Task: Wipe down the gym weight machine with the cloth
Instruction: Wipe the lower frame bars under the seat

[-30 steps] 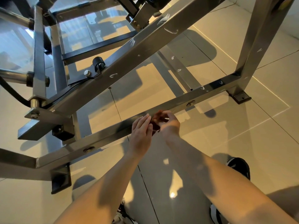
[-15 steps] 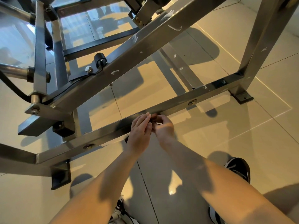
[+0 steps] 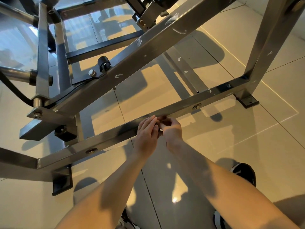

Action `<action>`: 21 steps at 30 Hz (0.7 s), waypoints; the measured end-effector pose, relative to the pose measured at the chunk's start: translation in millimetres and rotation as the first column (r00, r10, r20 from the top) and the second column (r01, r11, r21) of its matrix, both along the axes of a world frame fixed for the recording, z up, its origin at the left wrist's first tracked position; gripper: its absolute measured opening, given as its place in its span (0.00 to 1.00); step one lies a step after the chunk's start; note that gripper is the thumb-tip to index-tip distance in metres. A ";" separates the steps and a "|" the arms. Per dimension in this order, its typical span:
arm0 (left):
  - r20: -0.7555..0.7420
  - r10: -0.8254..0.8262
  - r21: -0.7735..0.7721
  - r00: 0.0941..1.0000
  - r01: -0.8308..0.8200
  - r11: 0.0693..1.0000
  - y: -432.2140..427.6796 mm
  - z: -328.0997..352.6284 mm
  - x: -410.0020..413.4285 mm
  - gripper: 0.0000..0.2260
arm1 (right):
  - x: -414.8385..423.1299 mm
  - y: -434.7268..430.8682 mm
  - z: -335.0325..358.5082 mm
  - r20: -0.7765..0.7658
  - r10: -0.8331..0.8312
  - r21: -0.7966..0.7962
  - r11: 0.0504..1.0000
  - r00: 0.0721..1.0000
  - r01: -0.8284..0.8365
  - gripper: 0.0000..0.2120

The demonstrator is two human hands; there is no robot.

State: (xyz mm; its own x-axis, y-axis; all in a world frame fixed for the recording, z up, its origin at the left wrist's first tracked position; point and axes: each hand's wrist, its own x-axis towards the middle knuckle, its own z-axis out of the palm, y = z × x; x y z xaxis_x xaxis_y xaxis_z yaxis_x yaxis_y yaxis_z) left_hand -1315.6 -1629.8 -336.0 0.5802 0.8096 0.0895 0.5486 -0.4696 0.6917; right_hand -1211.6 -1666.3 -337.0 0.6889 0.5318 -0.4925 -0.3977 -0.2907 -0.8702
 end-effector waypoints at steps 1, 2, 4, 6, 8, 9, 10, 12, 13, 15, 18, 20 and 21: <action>-0.009 -0.039 -0.007 0.999 0.039 0.999 1.0 2.9 5.3 0.17 | 8.7 -0.3 -1.7 0.037 -0.025 -0.024 0.999 0.999 0.026 0.09; -0.028 -0.085 -0.012 0.996 0.084 0.996 1.8 4.8 11.5 0.18 | 19.7 -1.8 0.0 0.066 -0.072 -0.049 0.996 0.995 0.075 0.09; -0.082 -0.135 -0.006 0.987 0.135 0.991 2.1 4.7 22.8 0.19 | 48.4 -5.0 1.9 0.063 -0.228 -0.047 0.972 0.972 0.231 0.08; -0.105 -0.123 0.001 0.987 0.124 0.992 0.6 4.5 30.0 0.19 | 71.9 -9.2 5.5 0.024 -0.359 -0.016 0.933 0.933 0.359 0.07; -0.096 -0.116 -0.011 0.989 0.115 0.993 1.6 4.8 34.7 0.19 | 76.2 -8.9 8.4 0.001 -0.382 -0.038 0.923 0.924 0.382 0.07; -0.089 -0.116 -0.022 0.989 0.115 0.993 1.6 4.8 36.8 0.19 | 71.6 -6.5 6.6 -0.019 -0.367 -0.046 0.930 0.930 0.366 0.06; -0.081 -0.116 -0.035 0.990 0.114 0.993 2.0 4.3 39.5 0.19 | 63.4 -3.9 3.1 -0.015 -0.326 -0.066 0.944 0.945 0.324 0.07; -0.053 -0.102 -0.116 0.993 0.095 0.989 2.9 4.5 45.3 0.19 | 45.3 -0.6 -5.5 0.009 -0.207 -0.130 0.970 0.978 0.207 0.09; -0.040 -0.092 -0.152 0.995 0.085 0.985 2.8 4.4 47.9 0.19 | 38.5 -0.9 -7.6 -0.020 -0.179 -0.117 0.978 0.984 0.175 0.09; -0.034 -0.085 -0.165 0.996 0.078 0.983 2.3 4.2 49.5 0.18 | 39.9 -3.3 -8.2 -0.093 -0.172 -0.060 0.984 0.981 0.167 0.08; -0.085 -0.124 -0.159 0.989 0.109 0.981 5.7 5.6 43.7 0.19 | 67.7 -6.4 -9.1 0.023 -0.226 -0.150 0.962 0.974 0.227 0.08; -0.138 -0.159 -0.134 0.978 0.140 0.981 9.3 4.6 40.3 0.19 | 78.9 -6.9 -5.8 0.012 -0.292 -0.162 0.943 0.956 0.290 0.07; -0.148 -0.165 -0.129 0.975 0.146 0.981 10.4 4.3 40.1 0.19 | 77.1 -6.3 -3.3 0.039 -0.286 -0.178 0.941 0.958 0.288 0.07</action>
